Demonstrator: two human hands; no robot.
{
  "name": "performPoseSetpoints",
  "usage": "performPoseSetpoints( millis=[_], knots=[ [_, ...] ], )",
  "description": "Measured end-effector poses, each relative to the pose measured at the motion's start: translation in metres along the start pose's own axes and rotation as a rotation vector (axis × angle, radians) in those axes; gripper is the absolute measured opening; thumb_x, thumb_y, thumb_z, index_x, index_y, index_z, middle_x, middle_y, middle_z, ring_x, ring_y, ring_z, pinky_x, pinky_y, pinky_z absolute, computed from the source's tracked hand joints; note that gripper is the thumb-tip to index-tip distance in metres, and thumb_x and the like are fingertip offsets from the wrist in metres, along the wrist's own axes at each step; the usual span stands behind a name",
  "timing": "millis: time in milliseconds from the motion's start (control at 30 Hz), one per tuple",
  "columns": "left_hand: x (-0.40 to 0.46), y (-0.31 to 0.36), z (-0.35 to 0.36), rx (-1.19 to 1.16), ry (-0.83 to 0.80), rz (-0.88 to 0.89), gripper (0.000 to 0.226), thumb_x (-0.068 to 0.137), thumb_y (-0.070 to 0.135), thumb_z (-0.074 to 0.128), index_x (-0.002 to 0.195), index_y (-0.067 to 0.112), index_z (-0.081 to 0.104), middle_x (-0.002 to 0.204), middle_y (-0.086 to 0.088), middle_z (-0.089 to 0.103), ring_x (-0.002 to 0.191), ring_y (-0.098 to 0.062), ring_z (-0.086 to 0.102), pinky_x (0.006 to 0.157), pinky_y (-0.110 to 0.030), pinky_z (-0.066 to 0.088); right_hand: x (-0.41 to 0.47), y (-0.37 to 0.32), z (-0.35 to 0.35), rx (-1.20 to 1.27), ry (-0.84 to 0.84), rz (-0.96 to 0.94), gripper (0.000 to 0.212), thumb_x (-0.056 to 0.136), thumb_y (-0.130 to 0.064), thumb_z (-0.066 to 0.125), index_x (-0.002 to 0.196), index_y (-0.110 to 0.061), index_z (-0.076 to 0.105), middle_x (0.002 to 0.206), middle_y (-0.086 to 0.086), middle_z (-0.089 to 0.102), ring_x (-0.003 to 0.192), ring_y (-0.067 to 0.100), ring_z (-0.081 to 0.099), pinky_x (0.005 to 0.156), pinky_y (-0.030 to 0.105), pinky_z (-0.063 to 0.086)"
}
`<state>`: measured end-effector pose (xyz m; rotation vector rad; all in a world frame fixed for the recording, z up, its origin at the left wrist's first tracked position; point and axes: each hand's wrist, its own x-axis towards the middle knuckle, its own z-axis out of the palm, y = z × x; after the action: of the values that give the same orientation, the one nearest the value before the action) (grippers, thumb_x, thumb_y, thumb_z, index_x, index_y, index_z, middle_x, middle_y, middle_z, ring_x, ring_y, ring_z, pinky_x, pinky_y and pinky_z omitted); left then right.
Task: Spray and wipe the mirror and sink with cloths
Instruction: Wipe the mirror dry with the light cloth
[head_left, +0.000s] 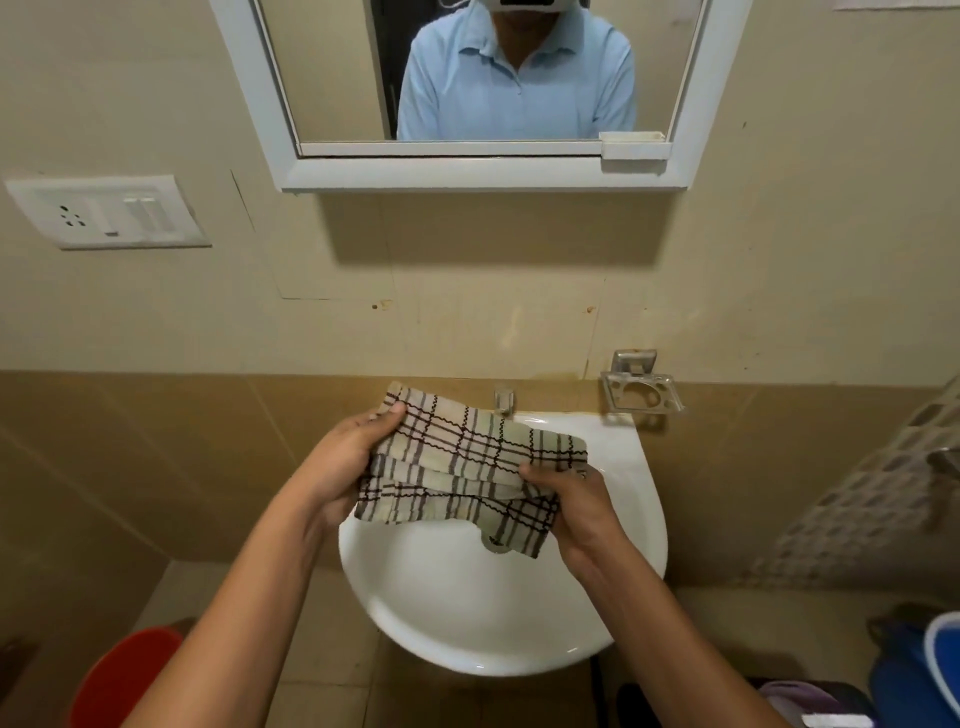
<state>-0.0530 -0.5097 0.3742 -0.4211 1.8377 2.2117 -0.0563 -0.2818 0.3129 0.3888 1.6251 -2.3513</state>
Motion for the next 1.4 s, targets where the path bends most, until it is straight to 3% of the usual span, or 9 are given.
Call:
performPoseSetpoints(
  millis=[133, 267, 400, 533, 600, 700, 800, 933, 1400],
  knots=[
    [0.0, 0.017, -0.018, -0.034, -0.062, 0.065, 0.03, 0.092, 0.024, 0.058, 0.108, 0.001, 0.068, 0.106, -0.022, 0.073, 0.085, -0.025, 0.074, 0.068, -0.031, 0.061, -0.011, 0.004, 0.003, 0.084, -0.23, -0.054, 0.034, 0.09, -0.028, 0.065, 0.118, -0.01, 0.071, 0.118, 0.017, 0.07, 0.109, 0.034, 0.067, 0.086, 0.047, 0.055],
    [-0.005, 0.046, -0.034, 0.081, -0.266, 0.154, 0.045, 0.065, 0.034, 0.085, 0.101, 0.009, 0.075, 0.103, -0.018, 0.074, 0.088, -0.026, 0.074, 0.075, -0.032, 0.061, -0.008, 0.005, 0.002, 0.327, -0.266, 0.12, 0.07, 0.095, -0.065, 0.037, 0.121, -0.01, 0.071, 0.121, 0.019, 0.068, 0.105, 0.032, 0.066, 0.081, 0.044, 0.056],
    [0.0, 0.06, -0.053, 0.12, -0.326, 0.176, 0.058, 0.048, 0.035, 0.094, 0.099, 0.013, 0.077, 0.101, -0.016, 0.075, 0.088, -0.025, 0.074, 0.076, -0.032, 0.061, -0.006, 0.001, 0.01, 0.035, -0.374, -0.05, 0.024, 0.082, -0.034, 0.073, 0.092, -0.012, 0.074, 0.105, 0.015, 0.069, 0.095, 0.027, 0.066, 0.072, 0.036, 0.055],
    [0.006, 0.061, -0.073, 0.083, -0.282, 0.22, 0.022, 0.069, 0.014, 0.073, 0.091, 0.01, 0.075, 0.095, -0.016, 0.073, 0.083, -0.023, 0.073, 0.07, -0.03, 0.061, -0.001, -0.012, 0.014, -0.04, -0.42, -0.16, 0.029, 0.064, -0.019, 0.082, 0.073, -0.015, 0.054, 0.08, 0.005, 0.064, 0.077, 0.019, 0.062, 0.063, 0.026, 0.05],
    [0.012, 0.055, -0.081, 0.034, -0.303, 0.214, 0.038, 0.062, 0.02, 0.085, 0.096, 0.007, 0.074, 0.098, -0.016, 0.073, 0.086, -0.024, 0.073, 0.074, -0.032, 0.062, 0.001, -0.013, 0.016, 0.023, -0.408, -0.186, 0.026, 0.067, -0.017, 0.08, 0.084, -0.012, 0.062, 0.09, 0.011, 0.067, 0.085, 0.023, 0.065, 0.069, 0.031, 0.054],
    [0.02, 0.046, -0.085, -0.019, -0.307, 0.183, 0.058, 0.051, 0.026, 0.092, 0.102, 0.005, 0.071, 0.101, -0.017, 0.072, 0.089, -0.026, 0.072, 0.079, -0.034, 0.061, 0.003, -0.002, 0.026, 0.023, -0.405, -0.087, 0.052, 0.073, -0.013, 0.078, 0.121, 0.0, 0.064, 0.116, 0.021, 0.068, 0.105, 0.033, 0.066, 0.086, 0.043, 0.057],
    [0.024, 0.041, -0.084, -0.009, -0.271, 0.126, 0.029, 0.074, 0.011, 0.072, 0.102, 0.003, 0.069, 0.098, -0.018, 0.072, 0.083, -0.024, 0.073, 0.075, -0.032, 0.062, 0.003, 0.008, 0.035, 0.022, -0.283, 0.025, 0.04, 0.074, -0.001, 0.077, 0.113, 0.004, 0.07, 0.115, 0.025, 0.07, 0.105, 0.038, 0.068, 0.079, 0.04, 0.059],
    [0.026, 0.031, -0.084, 0.021, -0.264, 0.063, 0.028, 0.087, 0.0, 0.05, 0.11, 0.0, 0.065, 0.1, -0.018, 0.073, 0.083, -0.023, 0.074, 0.074, -0.031, 0.062, 0.005, 0.009, 0.034, 0.154, -0.189, 0.071, 0.037, 0.079, -0.007, 0.069, 0.115, 0.005, 0.069, 0.116, 0.026, 0.069, 0.105, 0.037, 0.069, 0.082, 0.042, 0.06],
    [0.013, 0.001, -0.022, 0.191, 0.015, 0.066, 0.023, 0.096, 0.004, 0.051, 0.111, 0.008, 0.068, 0.095, -0.015, 0.076, 0.083, -0.028, 0.074, 0.073, -0.036, 0.062, -0.002, 0.001, 0.048, 0.09, -0.063, 0.188, 0.033, 0.103, -0.03, 0.049, 0.114, -0.006, 0.069, 0.105, 0.013, 0.076, 0.099, 0.03, 0.07, 0.082, 0.043, 0.055]
  ],
)
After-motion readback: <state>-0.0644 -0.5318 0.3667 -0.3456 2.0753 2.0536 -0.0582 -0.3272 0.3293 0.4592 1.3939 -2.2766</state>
